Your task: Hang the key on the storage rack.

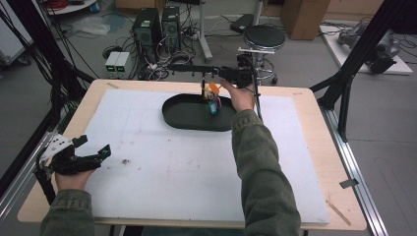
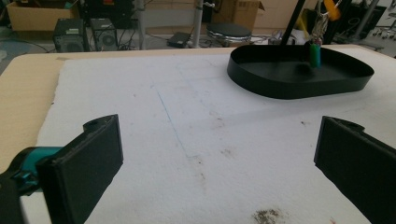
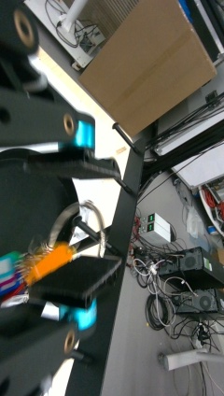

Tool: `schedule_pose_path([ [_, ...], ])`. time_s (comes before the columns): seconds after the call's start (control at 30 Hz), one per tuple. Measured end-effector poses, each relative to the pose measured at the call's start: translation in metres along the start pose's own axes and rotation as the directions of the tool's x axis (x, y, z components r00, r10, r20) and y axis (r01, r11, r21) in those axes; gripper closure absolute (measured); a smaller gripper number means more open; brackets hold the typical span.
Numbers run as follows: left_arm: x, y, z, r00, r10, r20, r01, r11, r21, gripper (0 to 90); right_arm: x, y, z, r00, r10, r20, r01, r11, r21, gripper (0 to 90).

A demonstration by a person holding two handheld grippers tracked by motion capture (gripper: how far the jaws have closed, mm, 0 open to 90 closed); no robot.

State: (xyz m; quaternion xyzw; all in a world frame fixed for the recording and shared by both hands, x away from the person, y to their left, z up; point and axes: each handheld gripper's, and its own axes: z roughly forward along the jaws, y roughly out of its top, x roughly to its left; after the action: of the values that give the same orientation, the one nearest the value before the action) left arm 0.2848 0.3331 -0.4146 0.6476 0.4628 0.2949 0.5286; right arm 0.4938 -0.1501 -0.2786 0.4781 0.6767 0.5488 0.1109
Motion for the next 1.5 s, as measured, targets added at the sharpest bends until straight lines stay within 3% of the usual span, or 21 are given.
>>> schedule_pose_path([
  [0.17, 0.0, 0.0, 0.0, 1.0, -0.002, -0.005, 0.002, 1.0, 0.008, 1.7, 0.002, 0.002, -0.009, 0.9996, -0.026, 0.012, 0.026, 0.999, 0.021, 33.1],
  [0.23, 0.0, 0.0, 0.0, 1.0, -0.002, -0.004, 0.002, 1.0, 0.005, 1.7, 0.003, 0.002, -0.013, 0.9974, -0.032, 0.064, 0.031, 0.999, 0.02, 24.7],
  [0.33, 0.0, 0.0, -0.001, 1.0, -0.001, -0.005, 0.001, 1.0, 0.005, 1.7, 0.002, 0.001, -0.018, 0.9951, -0.024, 0.096, 0.021, 0.999, 0.036, 16.4],
  [0.37, 0.0, 0.0, -0.001, 1.0, -0.001, -0.005, 0.001, 1.0, 0.006, 1.7, 0.002, 0.002, -0.02, 0.9946, -0.028, 0.1, 0.024, 0.999, 0.043, 10.2],
  [0.43, 0.0, 0.0, 0.0, 1.0, -0.002, -0.002, 0.002, 1.0, 0.005, 1.7, 0.001, 0.002, -0.025, 0.9958, -0.034, 0.085, 0.029, 0.998, 0.061, 7.8],
  [0.47, 0.0, 0.0, 0.0, 1.0, -0.001, -0.002, 0.001, 1.0, 0.004, 1.7, 0.001, 0.003, -0.027, 0.9959, -0.037, 0.083, 0.031, 0.997, 0.068, 0.5],
  [0.63, 0.0, 0.0, 0.0, 1.0, 0.001, -0.003, -0.001, 1.0, 0.004, 1.7, -0.001, 0.003, -0.036, 0.9934, -0.056, 0.1, 0.044, 0.993, 0.113, 0.4],
  [0.8, -0.001, 0.0, 0.0, 1.0, 0.001, -0.003, -0.001, 1.0, 0.002, 1.7, -0.003, 0.001, -0.048, 0.9923, -0.07, 0.103, 0.056, 0.99, 0.126, 0.4],
  [1.2, -0.001, 0.0, 0.0, 1.0, 0.005, -0.004, -0.005, 1.0, 0.006, 1.7, -0.018, -0.019, -0.074, 0.9853, -0.096, 0.142, 0.072, 0.984, 0.163, 0.4],
  [1.27, -0.001, 0.0, 0.0, 1.0, 0.005, -0.005, -0.005, 1.0, 0.006, 1.7, -0.018, -0.023, -0.077, 0.9819, -0.11, 0.154, 0.08, 0.979, 0.189, 0.4],
  [1.5, -0.001, 0.0, 0.0, 1.0, 0.008, -0.004, -0.008, 0.9999, 0.007, 1.7, -0.018, -0.034, -0.088, 0.9788, -0.137, 0.152, 0.107, 0.975, 0.195, 0.4],
])
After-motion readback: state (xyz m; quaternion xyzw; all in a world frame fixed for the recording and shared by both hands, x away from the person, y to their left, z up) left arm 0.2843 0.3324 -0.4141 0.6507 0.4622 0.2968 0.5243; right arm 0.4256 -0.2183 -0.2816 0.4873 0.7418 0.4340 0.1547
